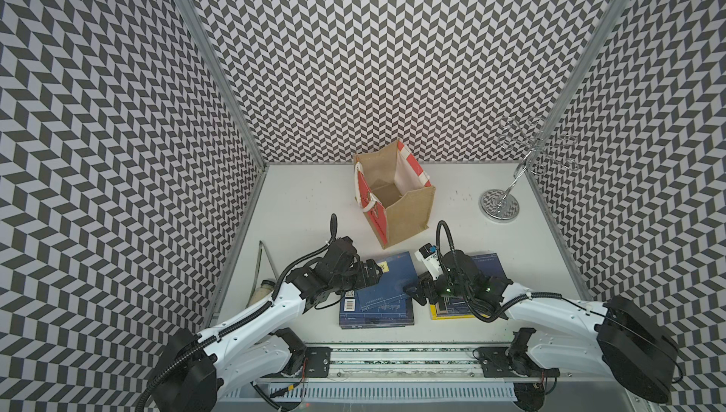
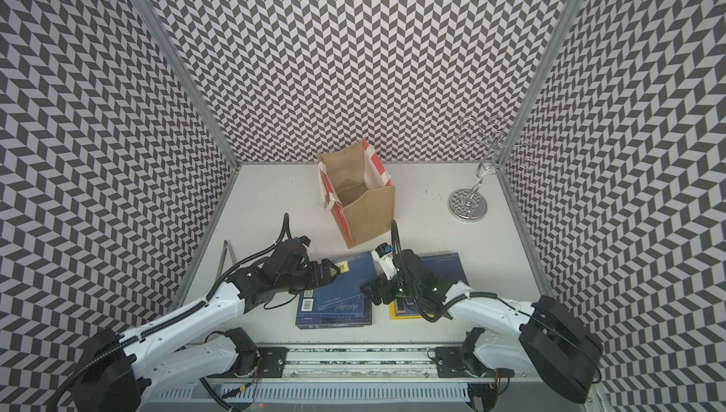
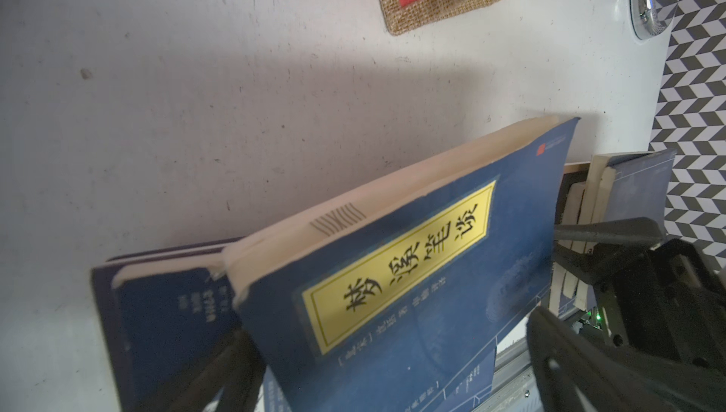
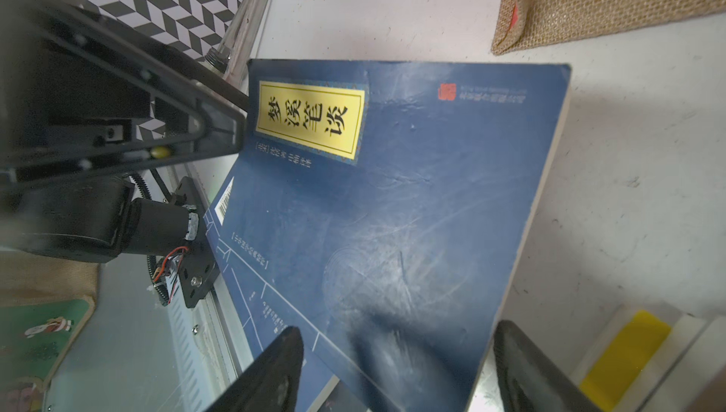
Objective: Put the books into the canvas bag
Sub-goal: Pick up the book from the book.
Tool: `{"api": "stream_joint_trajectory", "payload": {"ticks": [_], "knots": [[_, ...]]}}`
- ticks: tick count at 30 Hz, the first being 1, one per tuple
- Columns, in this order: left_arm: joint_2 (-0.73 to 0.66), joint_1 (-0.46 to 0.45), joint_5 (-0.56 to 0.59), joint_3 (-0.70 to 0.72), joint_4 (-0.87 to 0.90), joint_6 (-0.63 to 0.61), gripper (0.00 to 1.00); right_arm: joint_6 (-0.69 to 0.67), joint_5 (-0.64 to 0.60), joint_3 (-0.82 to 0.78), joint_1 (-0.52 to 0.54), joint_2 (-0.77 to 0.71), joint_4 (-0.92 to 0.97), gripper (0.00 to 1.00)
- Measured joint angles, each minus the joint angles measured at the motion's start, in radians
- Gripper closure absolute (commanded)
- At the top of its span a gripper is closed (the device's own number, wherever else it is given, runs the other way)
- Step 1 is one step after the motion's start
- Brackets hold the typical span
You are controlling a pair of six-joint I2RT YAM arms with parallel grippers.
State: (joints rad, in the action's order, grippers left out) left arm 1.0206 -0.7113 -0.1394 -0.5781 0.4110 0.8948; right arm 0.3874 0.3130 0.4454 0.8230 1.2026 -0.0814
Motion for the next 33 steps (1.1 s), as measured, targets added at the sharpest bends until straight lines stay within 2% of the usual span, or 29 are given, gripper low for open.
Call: {"api": "stream_joint_trajectory", "payload": {"ticks": [10,18,33], "knots": [[0.0,-0.002,0.013,0.025,-0.055,0.003,0.01,0.008,0.056,-0.003,-0.021,0.068,-0.056,0.24],[0.0,-0.002,0.016,0.052,-0.118,0.0,0.0,0.029,0.091,-0.003,-0.024,0.102,-0.084,0.33],[0.034,-0.002,0.03,0.062,-0.19,-0.025,0.01,0.059,0.107,-0.005,-0.049,-0.024,-0.1,0.49]]}}
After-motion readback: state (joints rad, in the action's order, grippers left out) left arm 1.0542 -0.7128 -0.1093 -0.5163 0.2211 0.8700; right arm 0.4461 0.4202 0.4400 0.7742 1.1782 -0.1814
